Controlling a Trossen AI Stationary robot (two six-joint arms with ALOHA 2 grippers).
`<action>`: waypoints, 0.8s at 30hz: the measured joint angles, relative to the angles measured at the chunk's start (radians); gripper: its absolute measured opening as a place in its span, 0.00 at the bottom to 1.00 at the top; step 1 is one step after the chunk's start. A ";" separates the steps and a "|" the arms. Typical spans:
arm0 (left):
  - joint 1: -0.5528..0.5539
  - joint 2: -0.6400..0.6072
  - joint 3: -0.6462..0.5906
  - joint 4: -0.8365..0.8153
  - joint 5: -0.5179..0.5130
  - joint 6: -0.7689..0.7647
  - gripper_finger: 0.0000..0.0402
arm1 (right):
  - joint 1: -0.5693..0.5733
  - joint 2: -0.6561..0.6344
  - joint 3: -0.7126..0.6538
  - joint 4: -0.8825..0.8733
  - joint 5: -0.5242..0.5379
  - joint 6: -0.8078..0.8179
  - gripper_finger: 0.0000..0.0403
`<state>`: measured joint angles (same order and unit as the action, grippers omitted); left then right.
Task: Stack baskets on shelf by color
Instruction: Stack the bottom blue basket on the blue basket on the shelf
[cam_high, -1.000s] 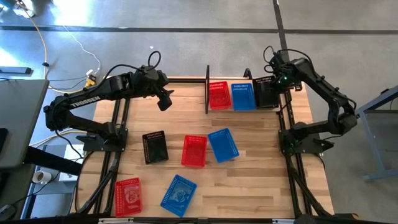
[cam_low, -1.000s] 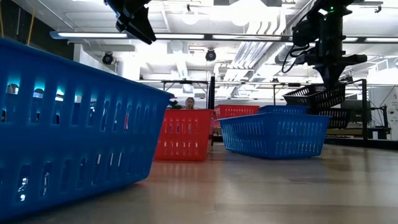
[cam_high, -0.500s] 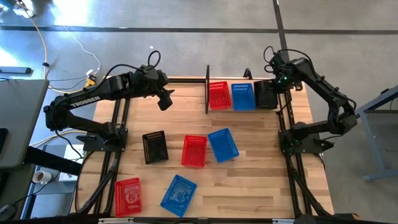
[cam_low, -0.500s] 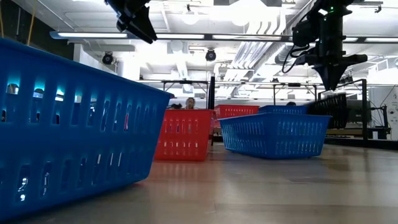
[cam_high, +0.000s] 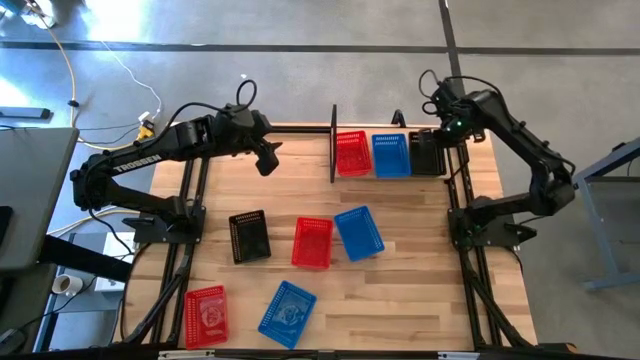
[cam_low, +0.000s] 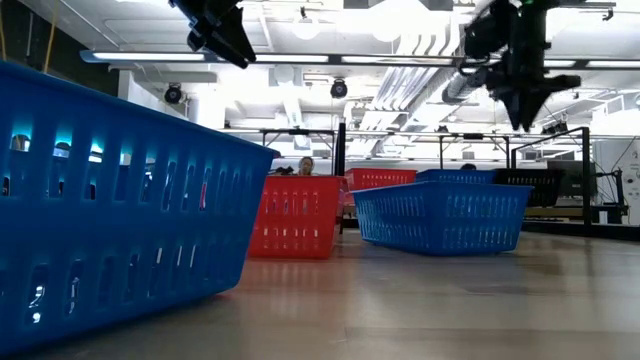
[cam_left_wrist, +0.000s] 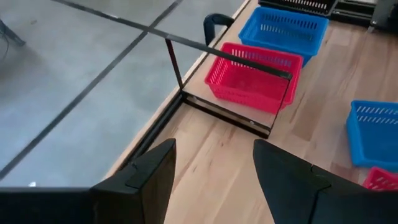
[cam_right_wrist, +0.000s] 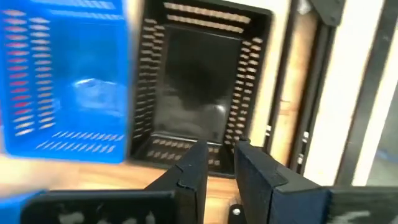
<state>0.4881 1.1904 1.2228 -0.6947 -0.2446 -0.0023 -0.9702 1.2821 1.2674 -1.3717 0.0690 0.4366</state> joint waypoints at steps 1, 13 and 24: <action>0.000 0.000 0.000 -0.008 0.007 -0.008 0.51 | 0.022 -0.001 0.012 -0.003 0.000 0.000 0.16; -0.063 0.000 0.000 -0.114 0.164 -0.092 0.51 | 0.340 -0.051 0.026 -0.009 0.040 0.185 0.16; -0.360 0.000 0.000 -0.235 0.165 -0.067 0.51 | 0.557 -0.052 0.026 0.008 0.043 0.361 0.16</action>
<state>0.1281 1.1908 1.2228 -0.9293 -0.0792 -0.0695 -0.4133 1.2297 1.2934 -1.3638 0.1123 0.7979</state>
